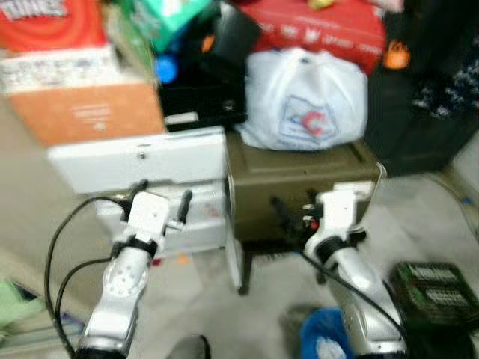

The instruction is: Clean up the room

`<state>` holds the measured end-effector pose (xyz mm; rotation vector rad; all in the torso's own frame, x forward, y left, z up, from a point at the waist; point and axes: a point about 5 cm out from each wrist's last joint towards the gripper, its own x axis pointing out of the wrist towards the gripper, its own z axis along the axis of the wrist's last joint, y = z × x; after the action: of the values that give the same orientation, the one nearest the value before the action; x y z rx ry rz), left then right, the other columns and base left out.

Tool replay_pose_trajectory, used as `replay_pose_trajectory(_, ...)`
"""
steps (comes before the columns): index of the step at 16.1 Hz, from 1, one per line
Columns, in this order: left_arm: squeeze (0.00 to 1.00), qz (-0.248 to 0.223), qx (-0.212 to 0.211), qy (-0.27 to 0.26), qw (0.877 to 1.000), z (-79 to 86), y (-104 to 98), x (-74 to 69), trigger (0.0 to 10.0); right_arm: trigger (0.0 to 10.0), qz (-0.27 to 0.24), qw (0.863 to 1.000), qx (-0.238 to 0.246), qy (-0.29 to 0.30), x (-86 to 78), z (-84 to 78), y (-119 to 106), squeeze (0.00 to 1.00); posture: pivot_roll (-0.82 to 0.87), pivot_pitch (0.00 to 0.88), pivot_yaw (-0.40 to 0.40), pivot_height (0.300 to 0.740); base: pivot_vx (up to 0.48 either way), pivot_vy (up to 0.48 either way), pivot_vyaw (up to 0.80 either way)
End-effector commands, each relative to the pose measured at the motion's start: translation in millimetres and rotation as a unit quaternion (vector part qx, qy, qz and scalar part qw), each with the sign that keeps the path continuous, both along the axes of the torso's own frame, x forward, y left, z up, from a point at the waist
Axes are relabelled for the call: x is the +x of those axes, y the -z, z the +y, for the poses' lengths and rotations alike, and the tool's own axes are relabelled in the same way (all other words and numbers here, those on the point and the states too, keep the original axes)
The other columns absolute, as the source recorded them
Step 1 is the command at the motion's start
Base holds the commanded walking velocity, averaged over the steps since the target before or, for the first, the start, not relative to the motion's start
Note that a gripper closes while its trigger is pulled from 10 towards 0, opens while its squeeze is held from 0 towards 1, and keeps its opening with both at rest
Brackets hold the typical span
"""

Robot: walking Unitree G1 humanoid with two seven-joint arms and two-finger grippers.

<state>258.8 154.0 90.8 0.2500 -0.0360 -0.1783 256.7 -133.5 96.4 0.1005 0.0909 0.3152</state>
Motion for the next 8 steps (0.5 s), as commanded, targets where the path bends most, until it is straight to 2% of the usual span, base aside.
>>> replay_pose_trajectory(1, 0.00, -0.001, 0.000, 0.011, 1.000, -2.6, -1.2, -2.1, 10.0, 10.0, -0.007, 1.000, -0.001, 0.010, 1.2, -5.9, -4.6, 0.00, -0.03, 0.045, 0.008, 0.740, 0.000, 0.000, 0.80)
replay_pose_trajectory(4, 0.00, -0.001, 0.008, -0.003, 1.000, 5.8, -1.8, 1.1, 10.0, 10.0, -0.008, 1.000, -0.002, 0.013, 1.7, -7.2, -4.7, 0.00, -0.03, 0.042, 0.007, 0.740, 0.000, 0.000, 0.80)
replay_pose_trajectory(8, 0.00, 0.001, 0.004, -0.009, 1.000, 3.5, -0.5, -0.8, 10.0, 10.0, -0.007, 1.000, -0.005, 0.012, 1.1, -6.5, -4.4, 0.00, -0.04, 0.040, 0.001, 0.740, 0.000, 0.000, 0.80)
